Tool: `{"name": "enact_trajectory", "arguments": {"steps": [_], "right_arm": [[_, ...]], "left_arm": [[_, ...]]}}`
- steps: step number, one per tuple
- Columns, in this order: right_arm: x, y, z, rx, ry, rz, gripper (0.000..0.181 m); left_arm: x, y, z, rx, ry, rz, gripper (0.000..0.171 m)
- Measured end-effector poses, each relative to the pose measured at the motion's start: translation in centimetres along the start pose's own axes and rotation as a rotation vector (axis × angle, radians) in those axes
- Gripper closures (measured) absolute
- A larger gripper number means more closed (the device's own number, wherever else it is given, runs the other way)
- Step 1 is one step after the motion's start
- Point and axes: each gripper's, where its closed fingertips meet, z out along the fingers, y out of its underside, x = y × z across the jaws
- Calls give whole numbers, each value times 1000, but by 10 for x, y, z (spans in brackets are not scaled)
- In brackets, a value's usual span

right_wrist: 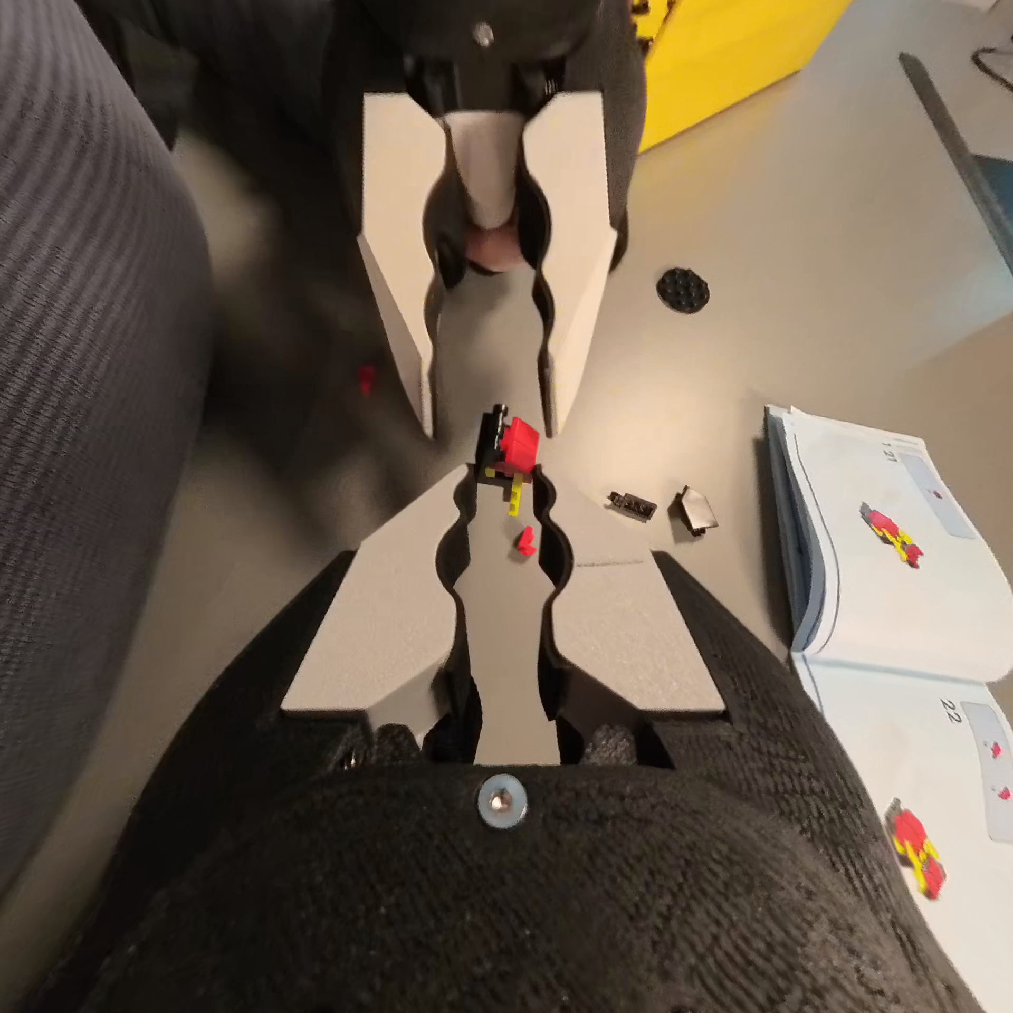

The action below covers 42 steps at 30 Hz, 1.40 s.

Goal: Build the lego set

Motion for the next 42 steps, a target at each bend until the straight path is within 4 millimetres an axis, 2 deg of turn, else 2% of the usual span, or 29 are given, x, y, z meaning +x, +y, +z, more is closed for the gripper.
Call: {"name": "enact_trajectory", "arguments": {"steps": [4,7,12,13,15,20,29,38,42], "right_arm": [[-5,0,5,-3,-21,-2,163],[-7,4,9,-4,-27,10,163],[-7,8,15,20,-28,63,162],[-5,10,15,24,-13,67,158],[-3,16,16,6,2,74,153],[-10,26,22,-26,-35,115,153],[-15,17,27,4,-37,133,158],[-19,18,31,-2,-19,51,177],[-17,18,31,-17,23,-36,178]], "left_arm": [[5,2,4,-29,18,44,137],[3,9,6,-70,11,69,154],[2,17,5,-107,41,64,156],[2,17,4,-104,41,61,157],[1,17,3,-85,59,24,157],[4,26,3,-127,112,-20,157],[12,29,3,-155,167,-46,154],[18,30,2,-165,210,-69,151],[17,33,5,-190,193,-71,144]]}}
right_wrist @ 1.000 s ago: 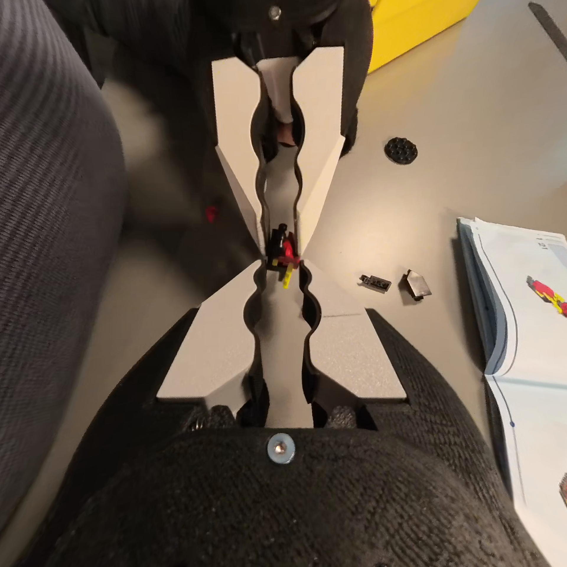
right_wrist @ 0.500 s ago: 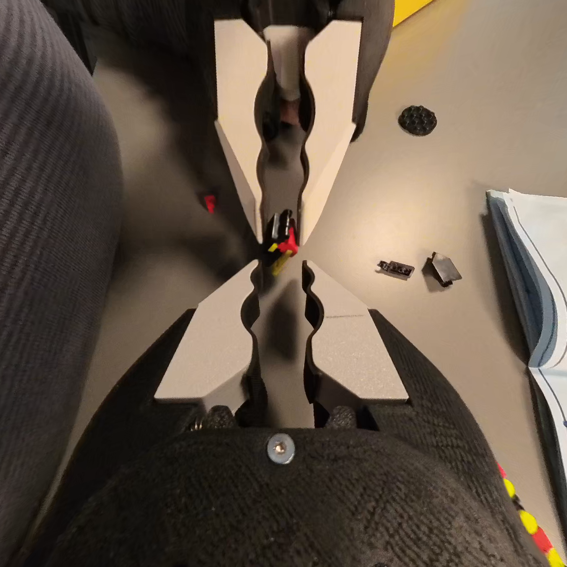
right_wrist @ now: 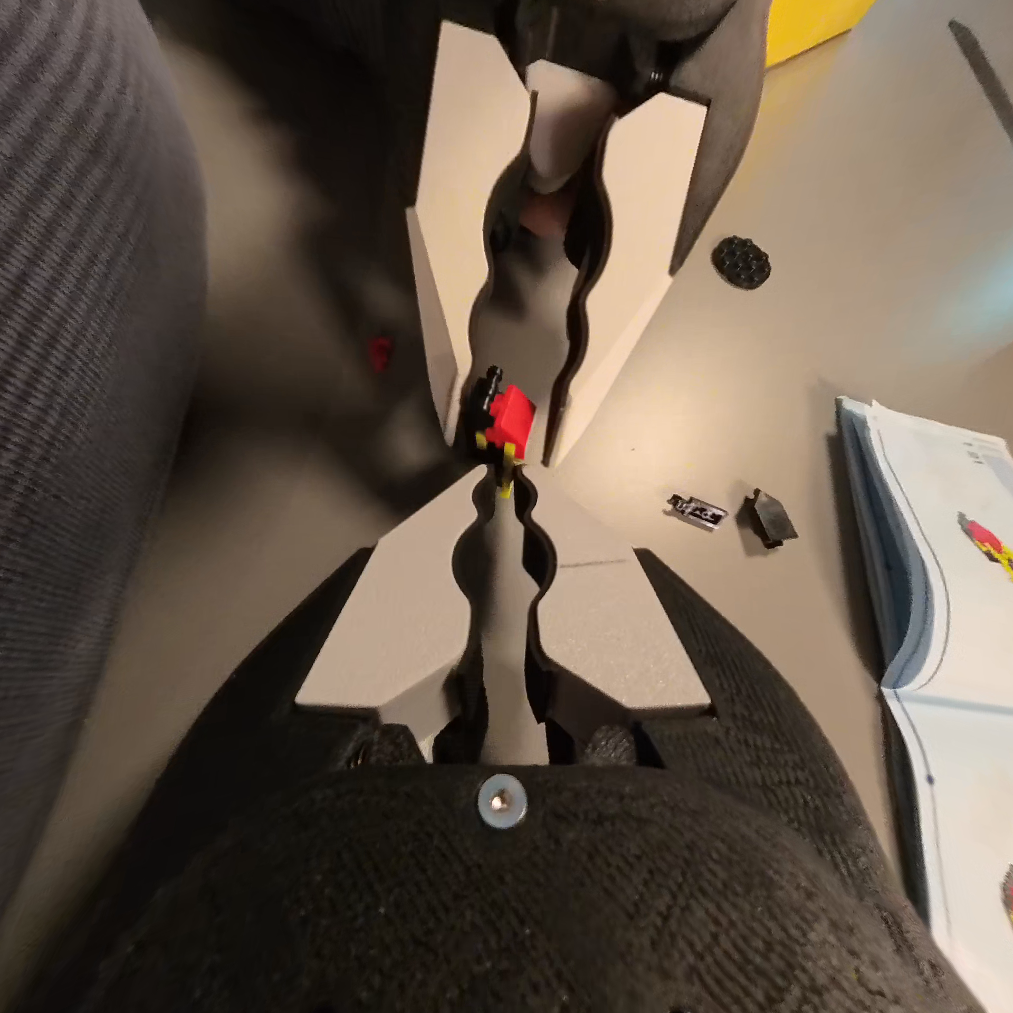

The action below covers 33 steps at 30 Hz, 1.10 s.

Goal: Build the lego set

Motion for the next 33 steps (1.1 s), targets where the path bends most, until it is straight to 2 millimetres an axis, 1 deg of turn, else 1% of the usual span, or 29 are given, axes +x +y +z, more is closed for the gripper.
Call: {"name": "enact_trajectory", "arguments": {"steps": [5,7,9,11,13,14,16,21,27,33], "right_arm": [[1,1,0,1,6,1,177],[4,-1,-5,14,11,24,164],[10,-1,-13,33,49,48,154],[14,8,-16,0,67,94,145],[13,18,-13,-42,57,159,134],[11,20,-11,-45,46,197,132],[10,21,-11,-40,21,267,130],[13,22,-12,-33,22,335,131],[15,23,-12,-40,49,337,136],[16,23,-13,-30,38,367,141]], "left_arm": [[0,1,0,-10,-2,2,149],[-3,1,0,-14,-15,-10,150],[-6,1,-2,-11,-18,-25,150],[-11,2,-3,-3,-9,-33,150],[-13,-1,-2,12,23,-47,150],[-13,-1,-1,13,49,-58,150],[-13,-3,1,12,87,-71,150],[-19,-6,3,16,171,-112,150],[-28,-12,6,43,211,-178,150],[-27,-12,13,17,215,-155,150]]}}
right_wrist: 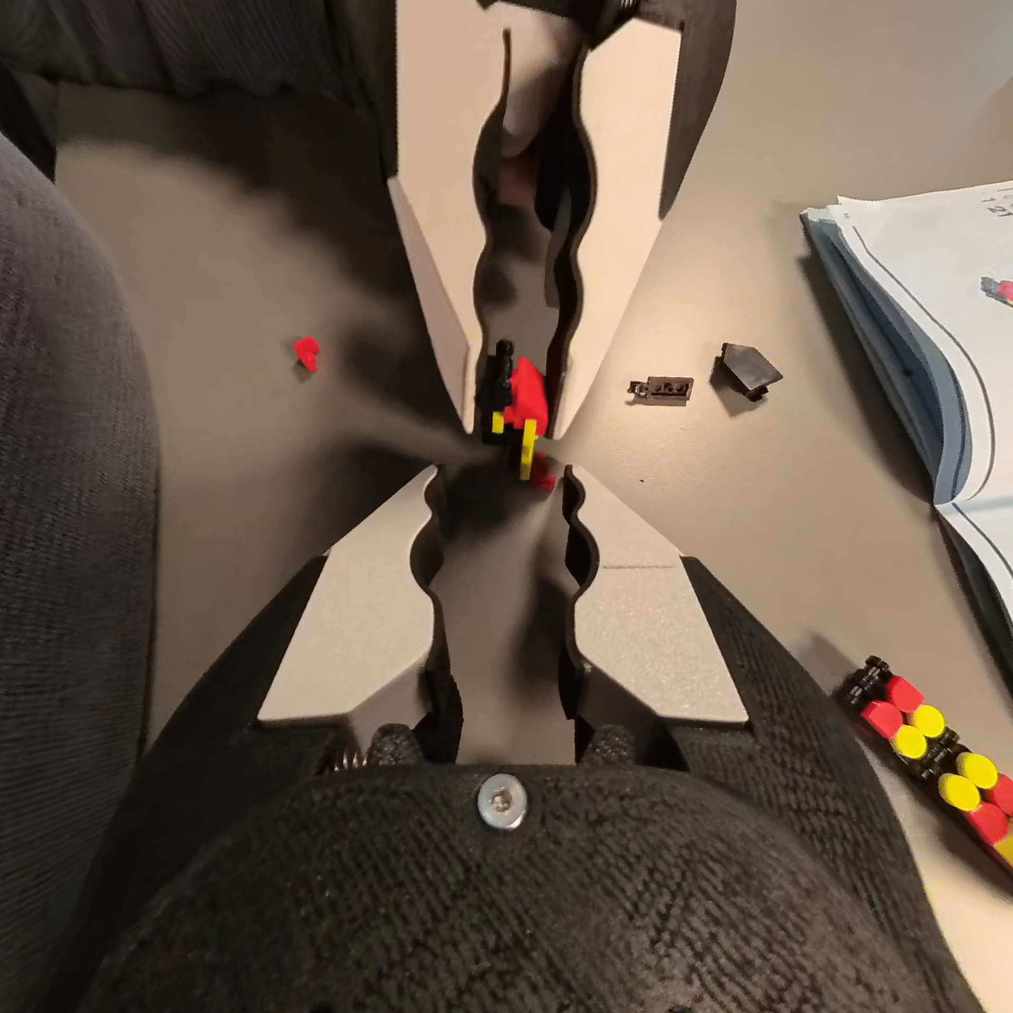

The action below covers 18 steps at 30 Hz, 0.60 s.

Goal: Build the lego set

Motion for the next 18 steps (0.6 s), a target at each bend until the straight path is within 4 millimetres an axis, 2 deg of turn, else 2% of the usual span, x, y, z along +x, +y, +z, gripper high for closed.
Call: {"name": "enact_trajectory", "arguments": {"steps": [18], "right_arm": [[1,-1,-1,8,-40,45,149]], "left_arm": [[-5,-2,3,-8,-29,13,151]]}}
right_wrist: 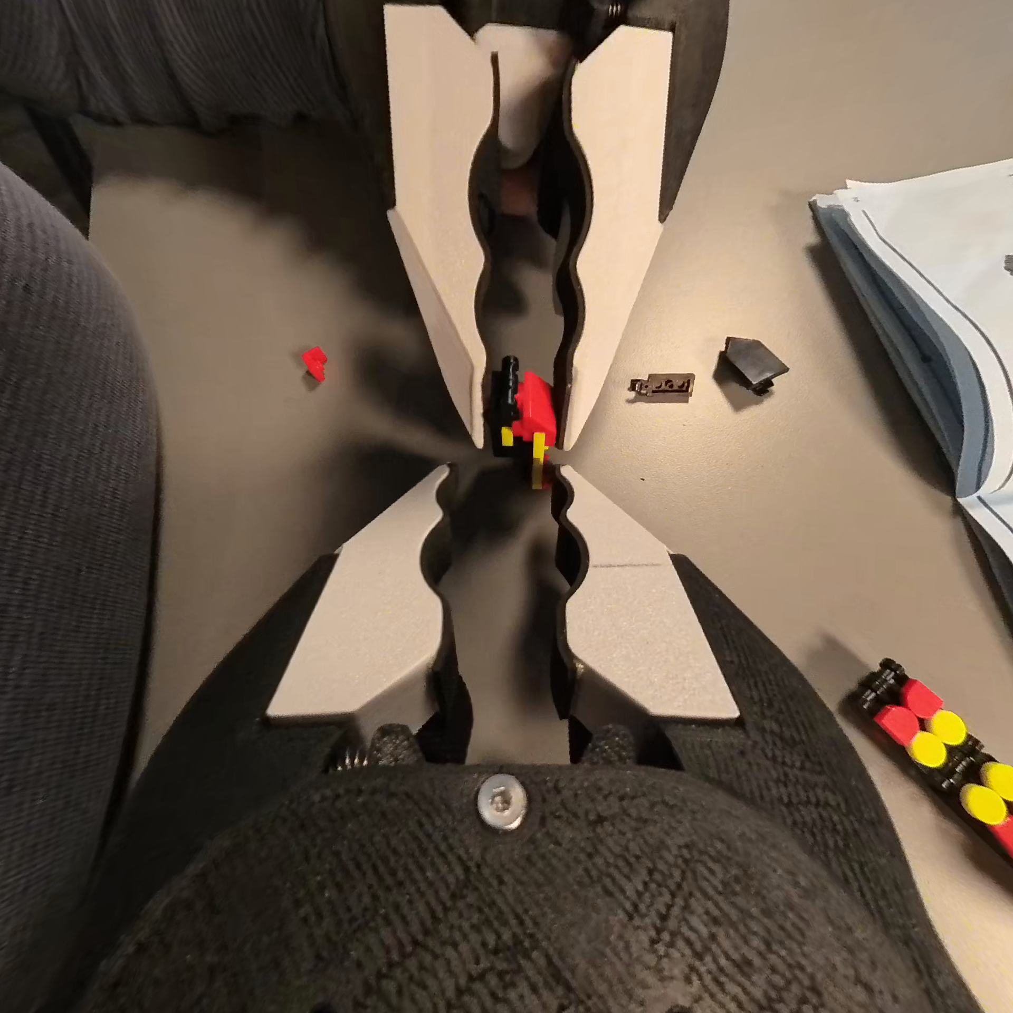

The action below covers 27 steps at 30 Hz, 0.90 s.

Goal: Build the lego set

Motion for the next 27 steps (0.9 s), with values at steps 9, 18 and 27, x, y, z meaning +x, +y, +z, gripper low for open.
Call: {"name": "enact_trajectory", "arguments": {"steps": [9,18,27], "right_arm": [[5,0,2,-8,40,-13,164],[-1,1,3,-22,43,-96,174],[-6,-8,-6,71,238,-487,173]], "left_arm": [[3,0,2,-5,-18,67,151],[13,2,3,-10,-79,250,152],[27,-2,5,29,-386,788,152]]}}
